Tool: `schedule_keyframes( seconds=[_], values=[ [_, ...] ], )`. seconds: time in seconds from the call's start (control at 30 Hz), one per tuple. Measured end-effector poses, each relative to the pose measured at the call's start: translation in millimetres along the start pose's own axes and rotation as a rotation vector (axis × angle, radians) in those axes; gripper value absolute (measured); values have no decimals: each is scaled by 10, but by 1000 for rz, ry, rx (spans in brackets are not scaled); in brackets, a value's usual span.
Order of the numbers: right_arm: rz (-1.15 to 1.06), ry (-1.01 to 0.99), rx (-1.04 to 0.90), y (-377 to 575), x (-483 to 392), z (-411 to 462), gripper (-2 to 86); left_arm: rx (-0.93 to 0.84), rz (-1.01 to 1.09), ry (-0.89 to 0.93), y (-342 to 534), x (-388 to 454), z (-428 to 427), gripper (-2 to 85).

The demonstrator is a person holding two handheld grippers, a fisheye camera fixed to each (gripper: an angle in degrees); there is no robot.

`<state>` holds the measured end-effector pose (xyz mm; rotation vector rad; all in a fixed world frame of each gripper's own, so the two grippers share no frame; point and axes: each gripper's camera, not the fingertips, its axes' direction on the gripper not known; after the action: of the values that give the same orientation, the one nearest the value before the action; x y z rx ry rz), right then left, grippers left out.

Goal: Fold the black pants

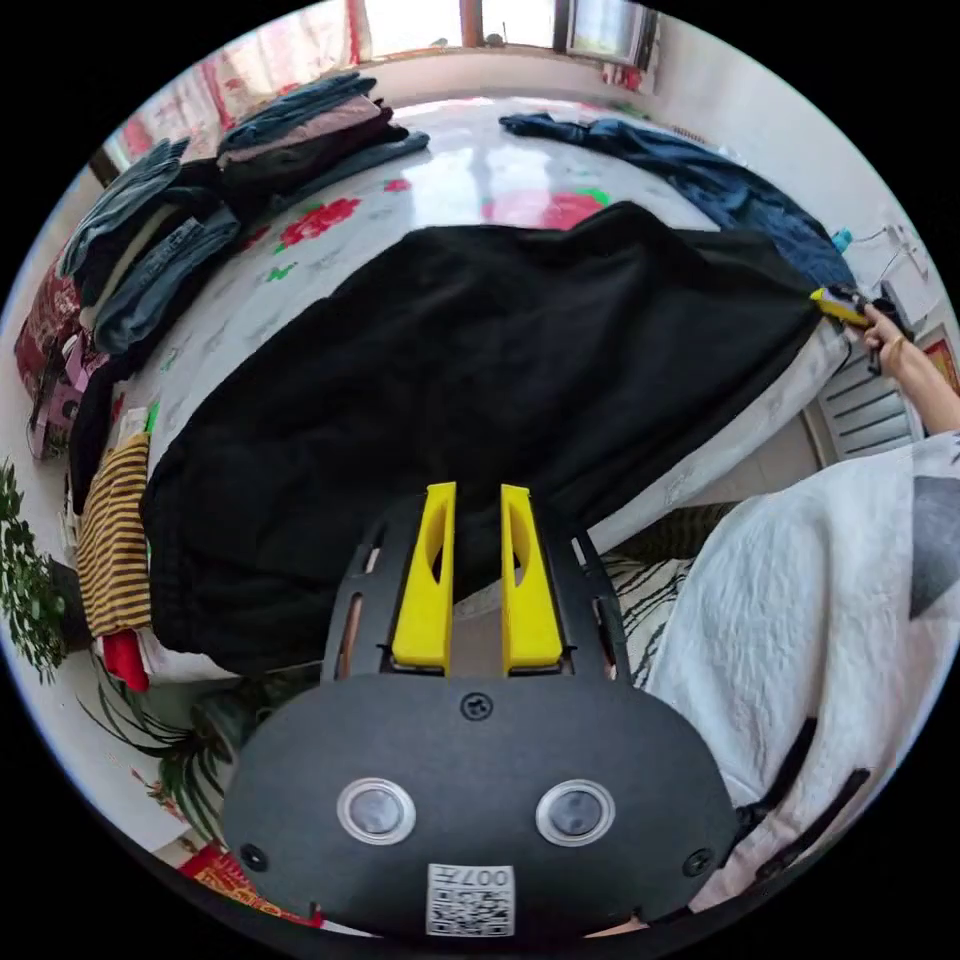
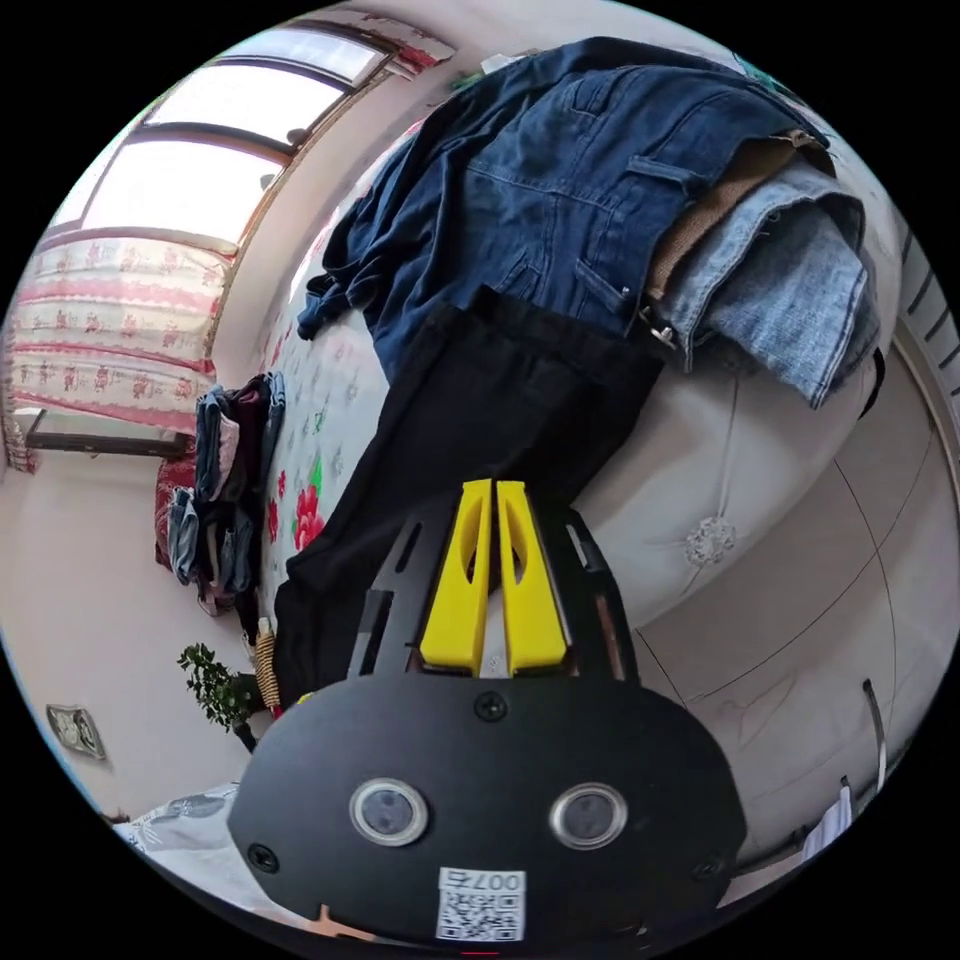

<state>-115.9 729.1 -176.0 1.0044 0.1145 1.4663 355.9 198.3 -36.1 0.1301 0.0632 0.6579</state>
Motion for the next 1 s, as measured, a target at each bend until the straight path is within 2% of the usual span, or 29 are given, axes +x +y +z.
schedule_keyframes(
  seconds=[0.1, 0.2, 0.27, 0.33, 0.53, 0.67, 0.77, 0.87, 1.0],
  values=[
    [-115, -52, 93, 52, -171, -367, 0, 6, 38, -8, -78, 23, -171, -1],
    [-177, 33, 172, 244, -166, -595, -1, 75, 44, 6, -2, 22, -397, -7],
    [-132, 76, 140, 268, 60, -470, -1, 71, 41, 35, 45, 34, -333, -8],
    [48, -51, 25, 214, 518, -158, 2, 21, 6, 69, 60, 23, -115, -8],
    [190, -274, 122, 294, 945, -97, 13, -45, -58, 89, -92, -54, 27, -9],
    [210, -270, 120, 115, 950, -67, 11, -47, -30, 77, -107, -73, 41, -9],
    [242, -173, 69, -63, 751, -63, 4, -54, -67, 96, -102, -169, 32, -10],
    [129, -210, 85, -205, 336, -210, 0, -50, -90, 104, -60, -242, 11, -10],
    [-161, -358, 139, -377, -474, -586, -2, -46, -95, 100, 13, -320, -10, -10]
  ],
)
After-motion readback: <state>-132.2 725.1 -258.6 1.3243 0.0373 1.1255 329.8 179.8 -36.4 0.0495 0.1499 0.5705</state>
